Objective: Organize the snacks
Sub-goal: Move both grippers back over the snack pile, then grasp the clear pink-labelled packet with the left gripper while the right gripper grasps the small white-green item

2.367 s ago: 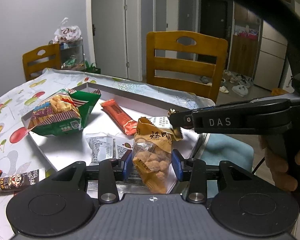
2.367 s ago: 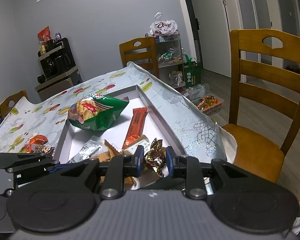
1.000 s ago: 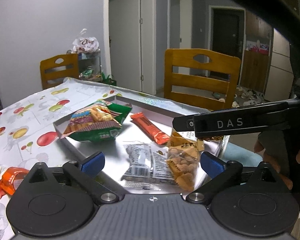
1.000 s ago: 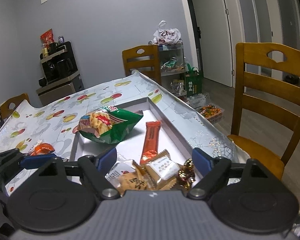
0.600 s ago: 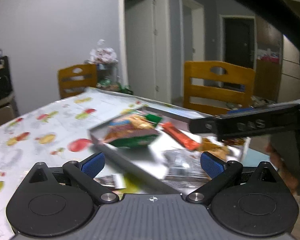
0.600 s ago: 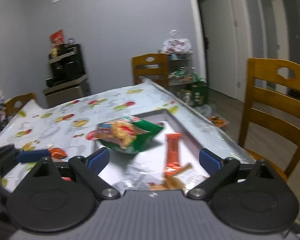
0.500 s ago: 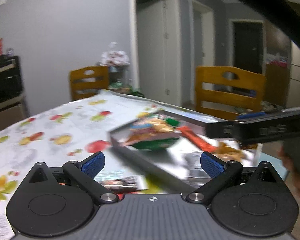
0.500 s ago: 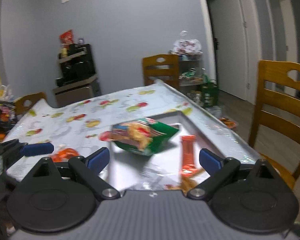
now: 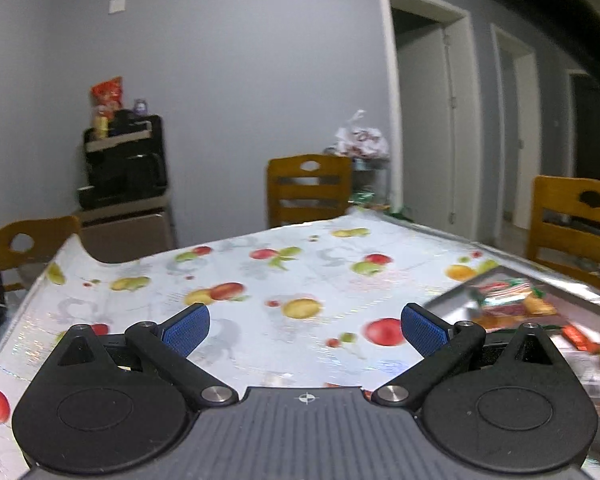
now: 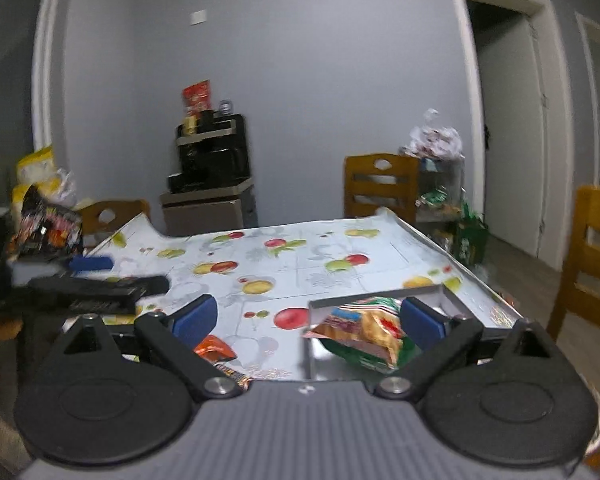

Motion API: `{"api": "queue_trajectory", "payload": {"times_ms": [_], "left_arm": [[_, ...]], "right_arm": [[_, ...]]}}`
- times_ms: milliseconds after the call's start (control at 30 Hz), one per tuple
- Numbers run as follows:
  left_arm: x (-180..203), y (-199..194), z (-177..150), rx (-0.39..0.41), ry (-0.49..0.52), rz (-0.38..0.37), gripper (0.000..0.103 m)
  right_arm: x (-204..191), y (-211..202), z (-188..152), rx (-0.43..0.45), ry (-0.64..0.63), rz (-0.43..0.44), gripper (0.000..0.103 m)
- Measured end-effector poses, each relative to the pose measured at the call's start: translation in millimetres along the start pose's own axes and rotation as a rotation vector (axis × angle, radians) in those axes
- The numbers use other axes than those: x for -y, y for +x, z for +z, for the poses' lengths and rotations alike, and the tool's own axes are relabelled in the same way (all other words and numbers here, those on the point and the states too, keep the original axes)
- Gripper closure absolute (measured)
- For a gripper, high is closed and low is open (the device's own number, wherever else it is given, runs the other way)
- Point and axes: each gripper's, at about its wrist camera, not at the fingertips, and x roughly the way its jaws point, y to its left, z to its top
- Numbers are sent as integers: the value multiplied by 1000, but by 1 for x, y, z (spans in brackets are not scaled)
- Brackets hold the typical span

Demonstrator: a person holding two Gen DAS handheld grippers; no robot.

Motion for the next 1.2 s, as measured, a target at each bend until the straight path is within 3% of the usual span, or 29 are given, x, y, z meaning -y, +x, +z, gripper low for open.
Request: {"api": "queue_trajectory", "payload": {"times_ms": [167, 267, 433, 567, 867, 1067, 1133, 1200], "left_arm": [[-7, 25, -16, -48, 8, -18, 0], [-14, 41, -29, -79, -19, 15, 0], [-29, 49, -49, -66, -157, 59, 0], [-32, 55, -55, -110, -164, 45, 0], [-41, 51, -58, -85, -185, 34, 0], [-44, 54, -58, -93, -193, 11, 1], [-44, 56, -58, -101, -192, 5, 1], [-43, 58, -58, -109, -190, -3, 2]], "right_arm": [[-28, 7, -17, -134, -144, 24, 4], [-45, 10, -34, -229, -183, 53, 4], [-60, 16, -62, -385, -92, 92, 4], [-58, 29, -73, -463, 23, 38, 4], [-59, 57, -82, -403, 102, -114, 6], [-70, 78, -85, -354, -16, -116, 27], [-75, 82, -88, -357, -65, -114, 27], [-80, 82, -91, -357, -114, -91, 35]]}}
